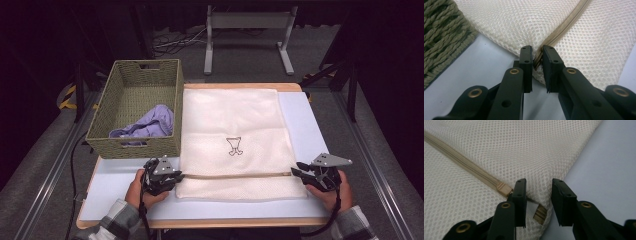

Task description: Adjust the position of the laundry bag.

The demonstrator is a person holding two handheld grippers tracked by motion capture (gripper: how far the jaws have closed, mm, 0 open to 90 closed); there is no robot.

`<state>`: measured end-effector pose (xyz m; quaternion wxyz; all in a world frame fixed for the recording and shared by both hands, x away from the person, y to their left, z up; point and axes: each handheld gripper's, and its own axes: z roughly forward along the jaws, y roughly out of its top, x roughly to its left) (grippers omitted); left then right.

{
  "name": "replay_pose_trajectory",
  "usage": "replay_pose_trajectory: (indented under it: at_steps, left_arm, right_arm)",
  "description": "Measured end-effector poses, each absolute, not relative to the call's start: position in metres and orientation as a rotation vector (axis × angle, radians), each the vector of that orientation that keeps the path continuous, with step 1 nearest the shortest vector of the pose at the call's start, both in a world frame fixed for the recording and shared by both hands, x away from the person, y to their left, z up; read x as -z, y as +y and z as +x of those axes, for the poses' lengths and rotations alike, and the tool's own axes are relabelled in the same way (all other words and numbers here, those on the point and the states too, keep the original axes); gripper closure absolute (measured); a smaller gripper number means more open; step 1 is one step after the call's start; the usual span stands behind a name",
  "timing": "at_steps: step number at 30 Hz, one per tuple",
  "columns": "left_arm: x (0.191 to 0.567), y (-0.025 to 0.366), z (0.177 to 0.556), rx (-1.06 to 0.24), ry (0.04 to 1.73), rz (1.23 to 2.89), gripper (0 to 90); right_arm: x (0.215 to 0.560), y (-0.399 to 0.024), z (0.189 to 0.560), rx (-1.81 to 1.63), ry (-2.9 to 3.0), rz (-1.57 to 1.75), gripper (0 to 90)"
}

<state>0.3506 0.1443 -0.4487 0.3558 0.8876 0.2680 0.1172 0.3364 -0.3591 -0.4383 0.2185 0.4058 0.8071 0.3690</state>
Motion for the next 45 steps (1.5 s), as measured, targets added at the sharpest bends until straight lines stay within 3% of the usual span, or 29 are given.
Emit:
replay_pose_trajectory:
  at_steps: [7,18,20,23,27,29,33,36,42,45]
  left_arm:
    - [0.449,0.145,0.349,-0.305,0.697,2.289,78.9]
    - [0.449,0.145,0.347,-0.311,0.694,2.29,78.1]
    - [0.45,0.145,0.347,-0.311,0.693,2.288,78.0]
    - [0.45,0.146,0.348,-0.308,0.691,2.287,78.0]
    - [0.45,0.146,0.348,-0.308,0.69,2.289,78.0]
    - [0.45,0.145,0.347,-0.312,0.689,2.29,78.0]
    - [0.45,0.146,0.347,-0.31,0.69,2.288,77.9]
    - [0.45,0.146,0.347,-0.306,0.69,2.286,77.9]
    - [0.451,0.146,0.348,-0.306,0.686,2.284,77.7]
    - [0.451,0.146,0.348,-0.305,0.679,2.285,77.7]
  right_arm:
    - [0.433,-0.364,0.33,-1.051,2.161,1.166,49.0]
    - [0.432,-0.361,0.318,-1.064,2.169,1.179,49.4]
    - [0.433,-0.36,0.316,-1.026,2.17,1.209,46.2]
    - [0.434,-0.362,0.312,-1.061,2.186,1.229,54.5]
    - [0.436,-0.361,0.31,-1.087,2.204,1.218,57.8]
    - [0.438,-0.359,0.31,-1.066,2.209,1.215,57.0]
    - [0.44,-0.359,0.312,-1.008,2.189,1.247,46.4]
    - [0.443,-0.359,0.313,-1.009,2.202,1.257,50.3]
    - [0.442,-0.355,0.313,-1.012,2.235,1.197,75.0]
    - [0.442,-0.354,0.312,-1.01,2.23,1.17,80.1]
